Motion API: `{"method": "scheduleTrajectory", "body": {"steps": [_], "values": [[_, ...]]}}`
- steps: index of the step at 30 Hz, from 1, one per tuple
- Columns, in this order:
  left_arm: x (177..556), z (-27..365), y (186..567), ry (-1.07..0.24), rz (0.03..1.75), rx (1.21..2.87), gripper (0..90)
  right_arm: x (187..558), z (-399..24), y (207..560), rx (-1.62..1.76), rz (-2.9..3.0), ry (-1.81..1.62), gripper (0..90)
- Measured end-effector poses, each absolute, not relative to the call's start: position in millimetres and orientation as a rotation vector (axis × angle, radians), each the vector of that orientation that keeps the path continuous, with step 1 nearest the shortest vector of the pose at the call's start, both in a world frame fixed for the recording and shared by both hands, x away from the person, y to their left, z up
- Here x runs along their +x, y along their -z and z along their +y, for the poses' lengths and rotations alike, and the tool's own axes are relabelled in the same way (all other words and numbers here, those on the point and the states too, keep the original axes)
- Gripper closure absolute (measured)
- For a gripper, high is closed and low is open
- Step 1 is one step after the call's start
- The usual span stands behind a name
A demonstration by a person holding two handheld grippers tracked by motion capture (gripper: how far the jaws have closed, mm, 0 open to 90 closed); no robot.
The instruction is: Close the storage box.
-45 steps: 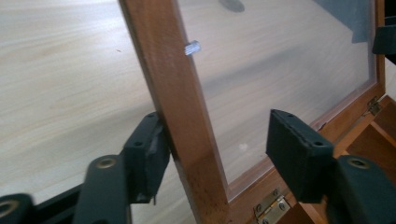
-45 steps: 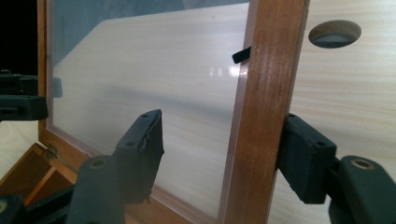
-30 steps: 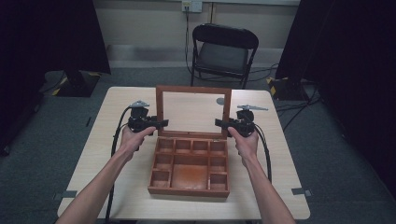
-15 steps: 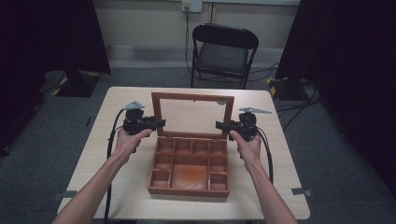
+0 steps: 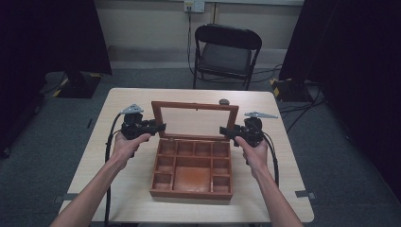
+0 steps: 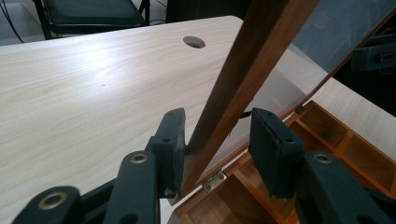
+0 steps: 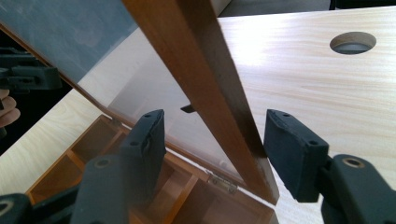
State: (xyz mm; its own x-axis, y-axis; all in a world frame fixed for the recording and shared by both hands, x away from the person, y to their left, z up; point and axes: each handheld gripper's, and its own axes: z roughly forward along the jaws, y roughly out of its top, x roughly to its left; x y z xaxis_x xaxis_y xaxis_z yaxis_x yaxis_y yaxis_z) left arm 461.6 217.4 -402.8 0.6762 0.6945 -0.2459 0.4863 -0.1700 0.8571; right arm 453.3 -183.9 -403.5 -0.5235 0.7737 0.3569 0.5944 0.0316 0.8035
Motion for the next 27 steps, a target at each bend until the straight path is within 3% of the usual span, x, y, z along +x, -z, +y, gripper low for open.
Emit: {"method": "scheduleTrajectory", "body": {"steps": [12, 22, 27], "values": [[447.6, 219.3, 402.0, -0.231, 0.909, 1.837, 52.6, 439.0, -188.4, 401.7, 1.387, 2.149, -1.481, 41.3], [438.0, 213.7, 402.5, -0.223, 0.898, 1.838, 42.1, 427.9, -188.2, 403.3, 1.362, 2.160, -1.445, 37.0], [428.5, 215.2, 397.5, -0.234, 0.891, 1.855, 32.7, 421.2, -189.5, 404.9, 1.351, 2.177, -1.422, 34.7]]}}
